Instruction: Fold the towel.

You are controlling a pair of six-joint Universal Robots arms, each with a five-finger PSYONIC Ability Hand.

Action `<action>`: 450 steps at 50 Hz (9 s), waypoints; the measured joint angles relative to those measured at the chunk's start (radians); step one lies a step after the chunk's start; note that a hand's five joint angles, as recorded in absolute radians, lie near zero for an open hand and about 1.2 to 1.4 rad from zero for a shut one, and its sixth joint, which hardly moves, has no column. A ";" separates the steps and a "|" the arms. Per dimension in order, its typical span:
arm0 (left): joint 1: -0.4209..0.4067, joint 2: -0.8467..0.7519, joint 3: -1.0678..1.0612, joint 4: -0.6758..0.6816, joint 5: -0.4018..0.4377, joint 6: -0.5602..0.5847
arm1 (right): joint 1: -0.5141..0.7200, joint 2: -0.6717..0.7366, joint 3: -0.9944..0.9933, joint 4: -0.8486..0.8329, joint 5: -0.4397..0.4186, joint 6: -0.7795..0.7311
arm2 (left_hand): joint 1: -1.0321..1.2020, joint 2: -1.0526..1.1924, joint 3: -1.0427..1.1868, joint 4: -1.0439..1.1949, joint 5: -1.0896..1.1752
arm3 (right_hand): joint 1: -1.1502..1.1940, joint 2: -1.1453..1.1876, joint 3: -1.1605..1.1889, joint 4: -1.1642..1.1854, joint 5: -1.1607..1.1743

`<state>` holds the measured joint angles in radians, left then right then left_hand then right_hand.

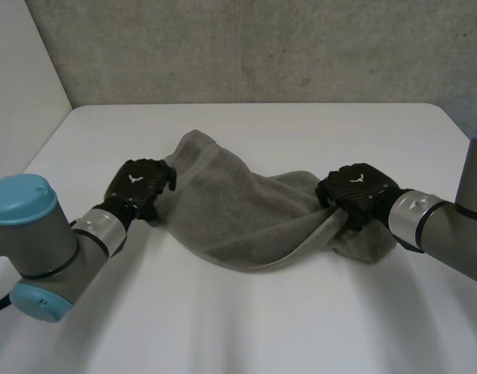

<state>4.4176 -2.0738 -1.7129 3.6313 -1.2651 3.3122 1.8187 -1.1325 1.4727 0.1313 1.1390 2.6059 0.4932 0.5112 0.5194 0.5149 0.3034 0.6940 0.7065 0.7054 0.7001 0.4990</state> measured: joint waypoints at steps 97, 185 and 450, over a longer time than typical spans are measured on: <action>0.009 -0.349 0.494 -0.233 0.037 0.199 | -0.199 0.089 0.030 -0.217 0.063 0.046 | -0.022 -0.049 -0.060 -0.060 -0.001 | 0.637 0.619 0.630 0.638 0.661; 0.008 -0.313 0.503 -0.310 0.040 0.090 | -0.199 0.068 0.027 -0.223 0.115 0.061 | 0.769 0.824 0.811 0.839 0.822 | 0.637 0.619 0.630 0.638 0.661; 0.325 -0.021 0.237 -0.150 0.242 -0.192 | -0.015 0.333 -0.501 0.081 0.120 -0.315 | 0.784 0.839 0.822 0.844 0.860 | 0.417 0.420 0.428 0.430 0.462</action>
<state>4.7429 -2.0943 -1.4762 3.4809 -1.0233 3.1201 1.8038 -0.7995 0.9713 0.2127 1.2588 2.2910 1.2770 1.3499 1.3415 1.3592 1.1637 1.1105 1.1267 1.1334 1.1301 0.9612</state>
